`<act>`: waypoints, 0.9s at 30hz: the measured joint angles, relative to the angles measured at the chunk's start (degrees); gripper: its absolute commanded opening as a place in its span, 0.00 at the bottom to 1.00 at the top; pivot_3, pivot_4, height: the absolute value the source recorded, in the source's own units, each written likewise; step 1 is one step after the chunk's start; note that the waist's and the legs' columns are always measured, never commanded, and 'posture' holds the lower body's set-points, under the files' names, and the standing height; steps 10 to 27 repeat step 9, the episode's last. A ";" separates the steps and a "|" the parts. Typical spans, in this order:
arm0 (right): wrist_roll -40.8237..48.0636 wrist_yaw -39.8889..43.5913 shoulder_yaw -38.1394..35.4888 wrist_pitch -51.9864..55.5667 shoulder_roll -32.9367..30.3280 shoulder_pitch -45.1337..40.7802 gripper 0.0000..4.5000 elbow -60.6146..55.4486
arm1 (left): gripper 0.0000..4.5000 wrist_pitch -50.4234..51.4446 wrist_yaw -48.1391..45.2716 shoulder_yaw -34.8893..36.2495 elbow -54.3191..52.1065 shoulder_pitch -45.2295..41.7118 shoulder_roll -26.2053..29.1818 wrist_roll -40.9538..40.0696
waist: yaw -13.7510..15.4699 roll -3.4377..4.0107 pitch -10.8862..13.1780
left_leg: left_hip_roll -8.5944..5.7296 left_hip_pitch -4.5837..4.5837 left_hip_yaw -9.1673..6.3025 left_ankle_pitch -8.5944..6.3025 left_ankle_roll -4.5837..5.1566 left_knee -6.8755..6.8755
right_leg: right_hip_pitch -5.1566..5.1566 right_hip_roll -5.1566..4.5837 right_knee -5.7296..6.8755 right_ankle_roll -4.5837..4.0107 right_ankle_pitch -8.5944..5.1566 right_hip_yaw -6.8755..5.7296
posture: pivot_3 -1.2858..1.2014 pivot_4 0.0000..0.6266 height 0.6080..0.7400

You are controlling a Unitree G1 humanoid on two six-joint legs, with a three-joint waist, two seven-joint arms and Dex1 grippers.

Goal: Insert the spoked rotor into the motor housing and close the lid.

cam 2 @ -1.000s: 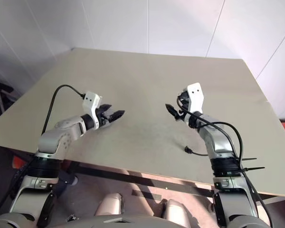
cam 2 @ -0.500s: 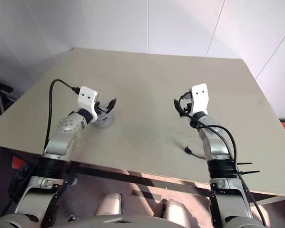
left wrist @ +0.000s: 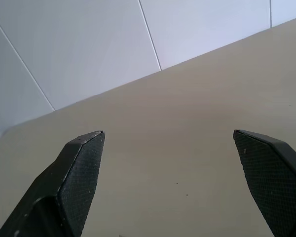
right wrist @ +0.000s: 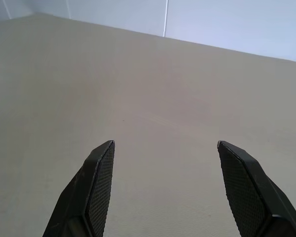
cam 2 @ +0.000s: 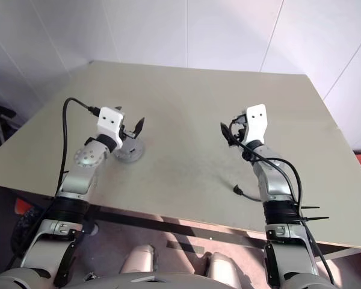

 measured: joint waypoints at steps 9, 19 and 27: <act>-0.01 0.76 0.02 0.00 0.00 -0.01 0.84 0.00 | 0.99 0.15 0.70 2.36 1.85 0.00 0.46 0.00 | -0.01 0.00 0.00 | 0.00 0.00 0.00 0.00 0.01 0.00 | -0.01 0.00 0.02 0.00 0.00 0.01 | 0.52 0.00 1.00; -0.01 0.76 0.02 0.00 0.00 -0.01 0.84 0.00 | 0.99 0.15 0.70 2.36 1.85 0.00 0.46 0.00 | -0.01 0.00 0.00 | 0.00 0.00 0.00 0.00 0.01 0.00 | -0.01 0.00 0.02 0.00 0.00 0.01 | 0.52 0.00 1.00; -0.01 0.76 0.02 0.00 0.00 -0.01 0.84 0.00 | 0.99 0.15 0.70 2.36 1.85 0.00 0.46 0.00 | -0.01 0.00 0.00 | 0.00 0.00 0.00 0.00 0.01 0.00 | -0.01 0.00 0.02 0.00 0.00 0.01 | 0.52 0.00 1.00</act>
